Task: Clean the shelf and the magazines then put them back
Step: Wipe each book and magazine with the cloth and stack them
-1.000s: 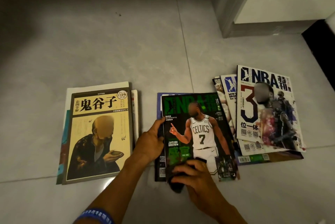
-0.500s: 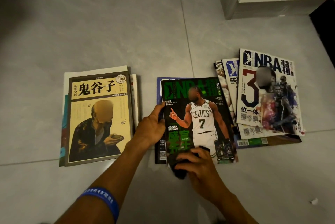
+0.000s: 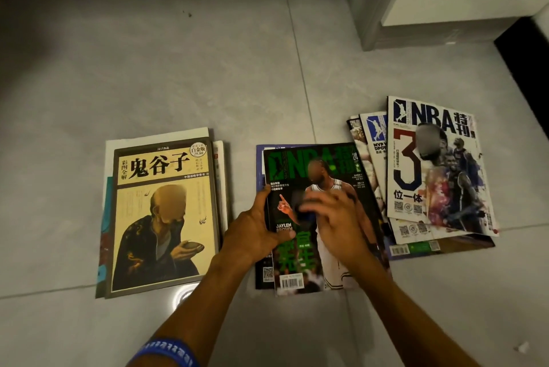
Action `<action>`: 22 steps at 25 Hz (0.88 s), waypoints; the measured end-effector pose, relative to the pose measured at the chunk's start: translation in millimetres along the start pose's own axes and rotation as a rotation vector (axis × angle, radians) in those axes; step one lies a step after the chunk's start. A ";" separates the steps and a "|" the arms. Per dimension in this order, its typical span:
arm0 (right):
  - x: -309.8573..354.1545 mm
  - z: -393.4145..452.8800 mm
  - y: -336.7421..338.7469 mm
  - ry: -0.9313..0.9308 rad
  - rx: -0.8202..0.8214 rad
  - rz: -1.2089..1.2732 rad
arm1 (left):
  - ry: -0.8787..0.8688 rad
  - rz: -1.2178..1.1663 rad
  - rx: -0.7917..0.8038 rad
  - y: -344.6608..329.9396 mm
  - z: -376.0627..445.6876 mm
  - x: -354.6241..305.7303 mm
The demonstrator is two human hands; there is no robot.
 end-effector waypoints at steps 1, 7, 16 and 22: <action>-2.8 -36.2 1.4 0.038 0.009 0.000 | -0.001 0.022 -0.013 -1.3 0.9 0.5; -7.7 -59.1 13.2 0.171 -0.026 -0.038 | 0.012 0.054 -0.034 -8.2 0.8 1.0; -32.5 51.2 36.4 -0.146 -0.174 -0.048 | -0.030 0.017 -0.014 -8.2 -0.5 1.3; -23.4 -96.4 11.9 0.024 -0.251 -0.215 | -0.077 0.194 0.063 -9.8 0.8 3.3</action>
Point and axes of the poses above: each hand's wrist, its own z-axis towards the middle knuckle, its own y-axis out of the back of the hand, x = y × z, the point moved 2 cm from there along z, towards the middle knuckle, and after that the axes turned 10 degrees about z, right-handed, at the moved point
